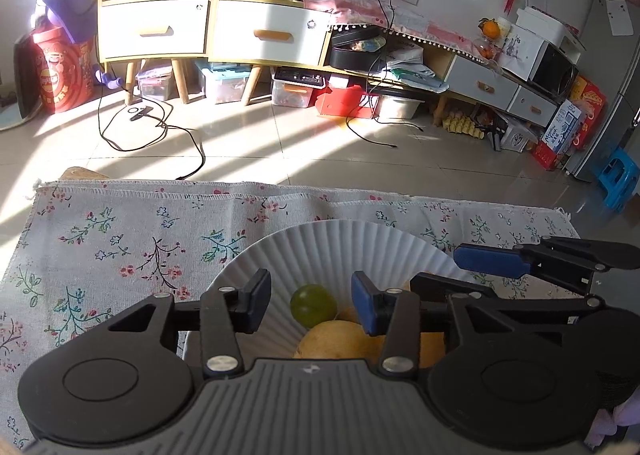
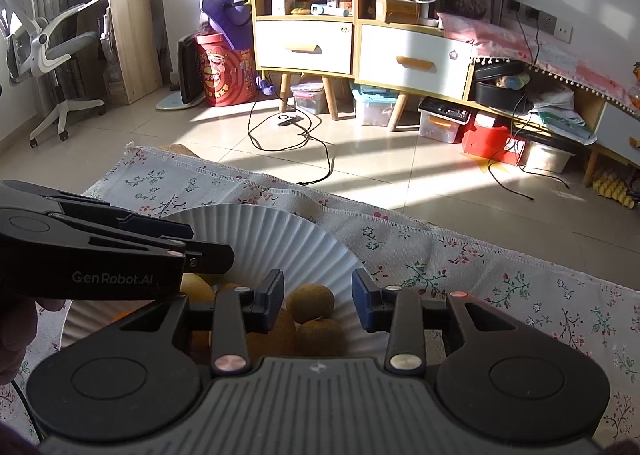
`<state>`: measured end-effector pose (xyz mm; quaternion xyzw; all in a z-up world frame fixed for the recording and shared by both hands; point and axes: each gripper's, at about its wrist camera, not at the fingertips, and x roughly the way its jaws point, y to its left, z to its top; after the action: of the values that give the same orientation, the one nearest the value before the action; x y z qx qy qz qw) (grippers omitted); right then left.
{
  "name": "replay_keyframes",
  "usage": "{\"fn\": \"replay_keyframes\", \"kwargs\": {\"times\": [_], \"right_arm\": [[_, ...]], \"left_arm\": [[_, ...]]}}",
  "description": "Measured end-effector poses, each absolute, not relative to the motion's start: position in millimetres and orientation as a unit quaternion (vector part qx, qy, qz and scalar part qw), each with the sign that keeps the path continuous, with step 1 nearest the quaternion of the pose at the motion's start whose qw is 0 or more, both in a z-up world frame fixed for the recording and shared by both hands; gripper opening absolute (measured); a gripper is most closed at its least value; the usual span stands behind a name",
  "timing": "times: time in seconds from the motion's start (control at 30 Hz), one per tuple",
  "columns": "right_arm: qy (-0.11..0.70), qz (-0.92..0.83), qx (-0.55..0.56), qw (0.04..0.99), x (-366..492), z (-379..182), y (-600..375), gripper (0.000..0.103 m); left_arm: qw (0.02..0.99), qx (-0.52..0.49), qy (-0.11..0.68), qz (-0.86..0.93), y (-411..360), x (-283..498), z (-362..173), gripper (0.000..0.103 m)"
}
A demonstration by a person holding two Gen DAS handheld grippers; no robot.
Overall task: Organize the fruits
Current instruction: 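Withdraw both open tools from the bowl toward the remaining fruit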
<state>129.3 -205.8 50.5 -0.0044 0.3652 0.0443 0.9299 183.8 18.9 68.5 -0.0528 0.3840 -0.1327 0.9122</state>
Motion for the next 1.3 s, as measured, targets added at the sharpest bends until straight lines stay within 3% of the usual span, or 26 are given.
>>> {"fn": "replay_keyframes", "kwargs": {"times": [0.2, 0.4, 1.0, 1.3], "right_arm": [[0.357, 0.043, -0.002, 0.933, 117.7, 59.6, -208.8, 0.057], [0.349, 0.042, -0.005, 0.936, 102.6, 72.0, -208.0, 0.067], [0.338, 0.040, -0.006, 0.940, 62.9, 88.9, -198.5, 0.080], [0.343, 0.036, 0.003, 0.939, 39.6, 89.1, -194.0, 0.087]], "left_arm": [[0.918, -0.053, 0.371, -0.131, 22.1, 173.9, 76.4, 0.057], [0.924, -0.046, 0.354, -0.134, 21.8, 158.3, 88.4, 0.073], [0.934, -0.033, 0.331, -0.131, 30.1, 109.4, 104.4, 0.093], [0.936, -0.024, 0.329, -0.125, 36.5, 82.9, 103.4, 0.095]]}}
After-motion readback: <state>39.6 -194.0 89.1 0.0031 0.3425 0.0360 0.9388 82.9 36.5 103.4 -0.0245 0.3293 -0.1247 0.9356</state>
